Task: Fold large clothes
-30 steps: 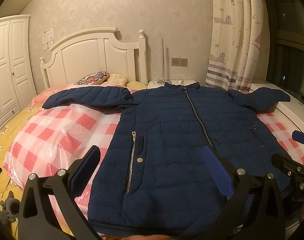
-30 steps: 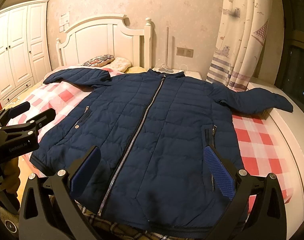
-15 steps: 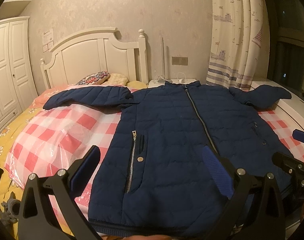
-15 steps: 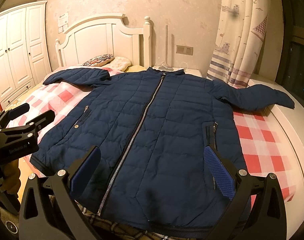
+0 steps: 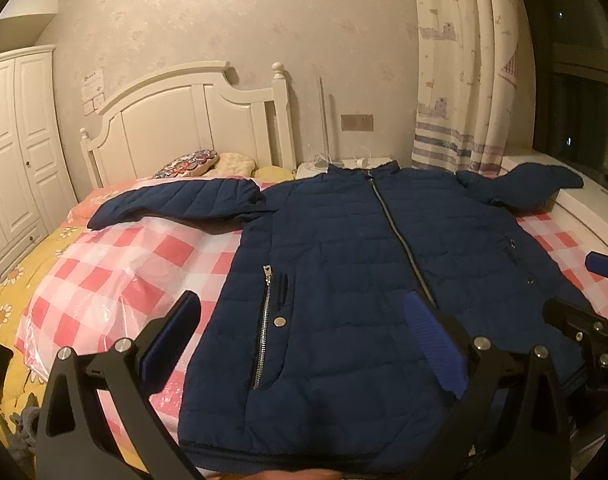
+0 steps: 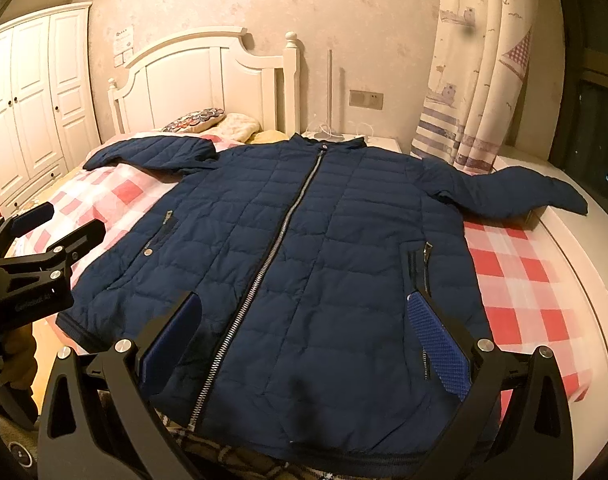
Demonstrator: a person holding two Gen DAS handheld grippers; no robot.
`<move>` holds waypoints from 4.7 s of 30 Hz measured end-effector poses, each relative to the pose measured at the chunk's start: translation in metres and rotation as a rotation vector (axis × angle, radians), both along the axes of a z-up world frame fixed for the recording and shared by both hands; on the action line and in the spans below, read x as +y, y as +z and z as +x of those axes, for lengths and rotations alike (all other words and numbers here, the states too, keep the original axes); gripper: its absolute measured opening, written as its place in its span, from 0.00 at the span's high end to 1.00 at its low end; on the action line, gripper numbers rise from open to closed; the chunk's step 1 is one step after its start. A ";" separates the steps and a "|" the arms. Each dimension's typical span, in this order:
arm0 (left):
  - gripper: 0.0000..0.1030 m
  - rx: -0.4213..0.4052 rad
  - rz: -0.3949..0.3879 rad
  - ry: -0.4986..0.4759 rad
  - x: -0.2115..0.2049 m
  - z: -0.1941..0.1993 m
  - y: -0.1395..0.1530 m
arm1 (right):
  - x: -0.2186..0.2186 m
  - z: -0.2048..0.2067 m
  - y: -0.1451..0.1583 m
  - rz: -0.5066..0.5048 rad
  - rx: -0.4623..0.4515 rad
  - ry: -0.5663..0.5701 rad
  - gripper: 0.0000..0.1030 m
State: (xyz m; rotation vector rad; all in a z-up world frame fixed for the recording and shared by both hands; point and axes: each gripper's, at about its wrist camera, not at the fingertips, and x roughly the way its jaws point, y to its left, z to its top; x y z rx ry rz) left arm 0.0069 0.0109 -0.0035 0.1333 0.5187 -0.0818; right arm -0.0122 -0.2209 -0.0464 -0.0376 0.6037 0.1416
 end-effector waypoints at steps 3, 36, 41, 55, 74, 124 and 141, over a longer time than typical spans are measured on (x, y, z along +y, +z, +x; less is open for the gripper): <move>0.02 0.039 0.021 -0.002 -0.007 0.013 -0.009 | -0.005 0.010 -0.008 -0.024 0.010 -0.019 0.04; 0.02 0.415 -0.034 -0.016 -0.043 0.314 -0.108 | -0.360 0.322 -0.077 0.343 0.232 -0.731 0.16; 0.02 0.409 -0.026 -0.014 -0.045 0.313 -0.109 | -0.338 0.318 -0.049 0.274 0.066 -0.705 0.68; 0.02 0.407 -0.037 -0.017 -0.042 0.312 -0.109 | -0.068 0.343 -0.002 0.009 0.002 0.004 0.70; 0.02 0.404 -0.054 -0.023 -0.039 0.311 -0.108 | -0.155 0.270 -0.026 0.319 0.210 -0.043 0.24; 0.02 0.321 -0.061 -0.104 -0.053 0.299 -0.092 | -0.214 0.334 -0.083 0.590 0.103 -0.350 0.23; 0.81 0.358 -0.783 0.018 0.004 0.380 -0.065 | -0.219 0.330 -0.083 0.629 0.104 -0.318 0.20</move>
